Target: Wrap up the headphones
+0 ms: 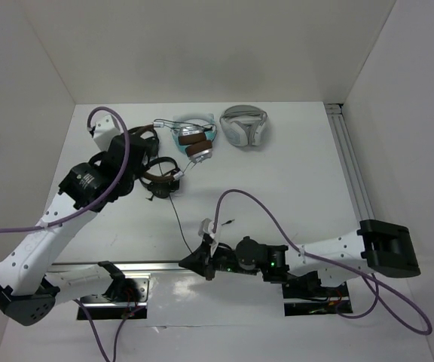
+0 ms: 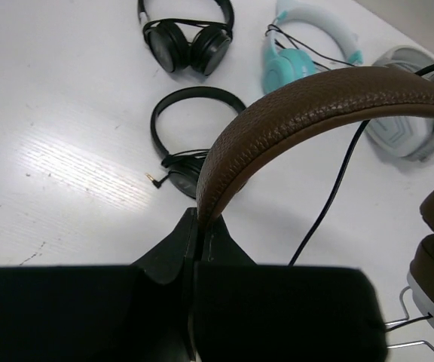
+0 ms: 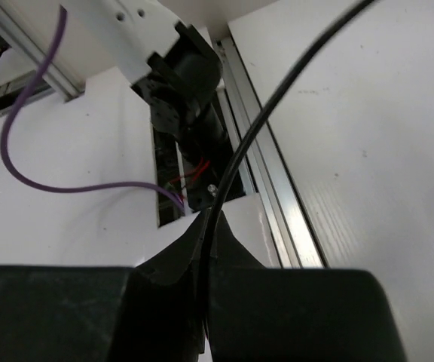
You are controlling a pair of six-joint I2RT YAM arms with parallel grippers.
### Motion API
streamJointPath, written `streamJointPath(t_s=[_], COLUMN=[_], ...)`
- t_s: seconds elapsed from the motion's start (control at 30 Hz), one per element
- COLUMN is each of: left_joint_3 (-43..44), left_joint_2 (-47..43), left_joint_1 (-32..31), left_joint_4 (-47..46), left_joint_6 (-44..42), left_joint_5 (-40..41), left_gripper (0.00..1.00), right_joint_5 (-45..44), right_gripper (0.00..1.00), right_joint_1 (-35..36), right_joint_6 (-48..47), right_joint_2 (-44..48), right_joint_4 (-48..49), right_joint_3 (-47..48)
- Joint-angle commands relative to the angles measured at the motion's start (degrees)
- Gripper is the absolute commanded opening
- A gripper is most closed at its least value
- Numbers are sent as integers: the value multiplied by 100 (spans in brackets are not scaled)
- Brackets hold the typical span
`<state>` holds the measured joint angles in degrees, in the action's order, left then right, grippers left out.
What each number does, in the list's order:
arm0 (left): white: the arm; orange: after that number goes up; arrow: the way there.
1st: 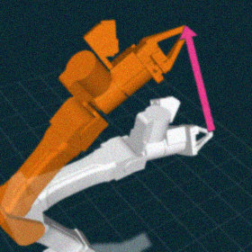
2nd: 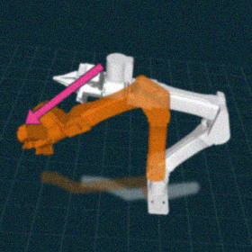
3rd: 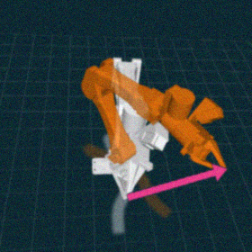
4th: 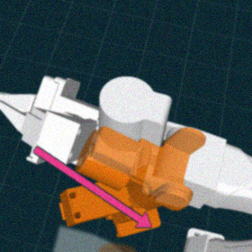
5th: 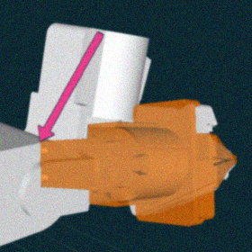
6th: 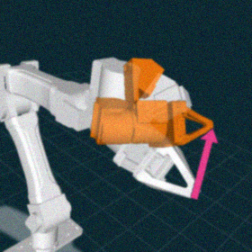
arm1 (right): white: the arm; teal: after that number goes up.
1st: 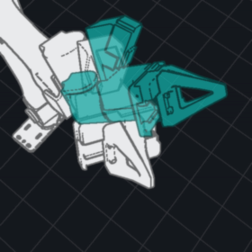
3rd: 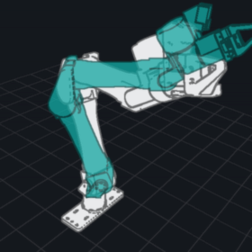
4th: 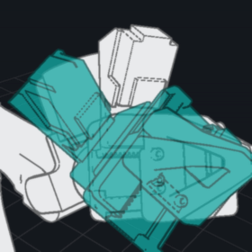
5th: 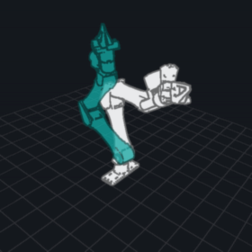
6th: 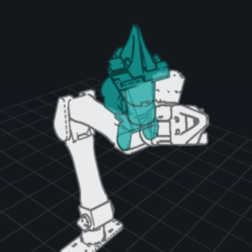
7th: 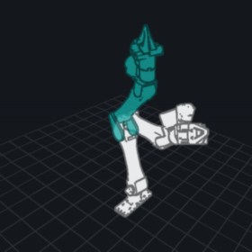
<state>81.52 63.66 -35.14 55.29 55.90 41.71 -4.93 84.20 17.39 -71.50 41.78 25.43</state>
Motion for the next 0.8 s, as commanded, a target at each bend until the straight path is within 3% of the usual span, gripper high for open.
streamJointPath(t_s=[0.0,0.17,0.4,0.5,0.77], left_joint_3=[-92,-276,-671,-812,-1024], left_joint_2=[-196,-126,-55,-108,15], left_joint_1=[51,51,-20,-370,-1336], left_joint_4=[-457,-159,-88,333,1045], left_joint_6=[308,291,-491,-221,157], left_joint_5=[442,698,636,1092,1085], left_gripper=[0,0,0,0,0], right_joint_5=[-621,-1334,-2196,-2337,-2775], right_gripper=[0,0,0,0,0], right_joint_1=[350,904,905,905,905], right_joint_6=[-367,-753,-1175,-1342,-1633], right_joint_2=[321,532,585,699,699], right_joint_4=[-836,-1793,-3393,-3894,-4828], right_joint_3=[610,1174,2202,2545,3327])
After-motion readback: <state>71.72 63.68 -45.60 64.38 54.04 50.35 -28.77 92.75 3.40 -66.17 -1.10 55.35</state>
